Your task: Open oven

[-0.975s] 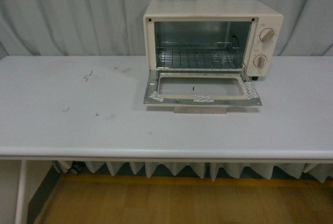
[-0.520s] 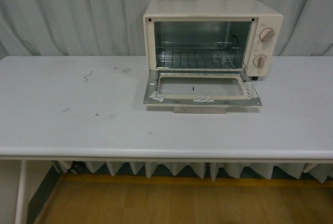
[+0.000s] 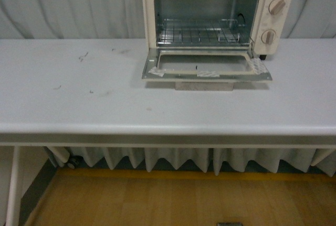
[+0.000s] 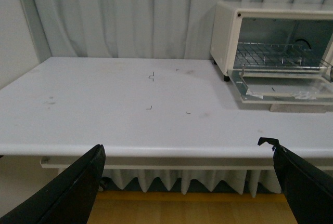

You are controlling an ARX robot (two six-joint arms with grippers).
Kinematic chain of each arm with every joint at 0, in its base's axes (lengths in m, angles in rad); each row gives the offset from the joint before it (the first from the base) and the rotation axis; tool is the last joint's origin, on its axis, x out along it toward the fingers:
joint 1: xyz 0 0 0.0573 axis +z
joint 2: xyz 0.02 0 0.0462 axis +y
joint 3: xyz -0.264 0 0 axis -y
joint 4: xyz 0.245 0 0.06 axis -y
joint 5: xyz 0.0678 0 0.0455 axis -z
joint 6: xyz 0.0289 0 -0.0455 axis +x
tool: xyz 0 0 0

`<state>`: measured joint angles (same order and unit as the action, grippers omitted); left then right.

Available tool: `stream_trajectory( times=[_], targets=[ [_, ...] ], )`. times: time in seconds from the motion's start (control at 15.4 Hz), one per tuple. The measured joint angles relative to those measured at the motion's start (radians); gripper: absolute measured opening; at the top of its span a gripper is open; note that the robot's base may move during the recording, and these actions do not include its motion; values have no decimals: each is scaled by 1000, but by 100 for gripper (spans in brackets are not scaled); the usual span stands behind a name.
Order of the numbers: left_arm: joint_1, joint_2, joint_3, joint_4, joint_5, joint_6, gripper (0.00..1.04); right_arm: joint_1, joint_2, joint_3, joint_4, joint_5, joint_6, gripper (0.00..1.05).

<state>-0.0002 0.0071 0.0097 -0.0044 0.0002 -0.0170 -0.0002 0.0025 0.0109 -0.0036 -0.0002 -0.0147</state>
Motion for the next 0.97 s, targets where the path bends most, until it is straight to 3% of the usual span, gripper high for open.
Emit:
stream_trajectory(
  times=[0.97],
  targets=[
    [0,0,0,1,0,2,98,0,0,0,0,-1,0,98]
  ],
)
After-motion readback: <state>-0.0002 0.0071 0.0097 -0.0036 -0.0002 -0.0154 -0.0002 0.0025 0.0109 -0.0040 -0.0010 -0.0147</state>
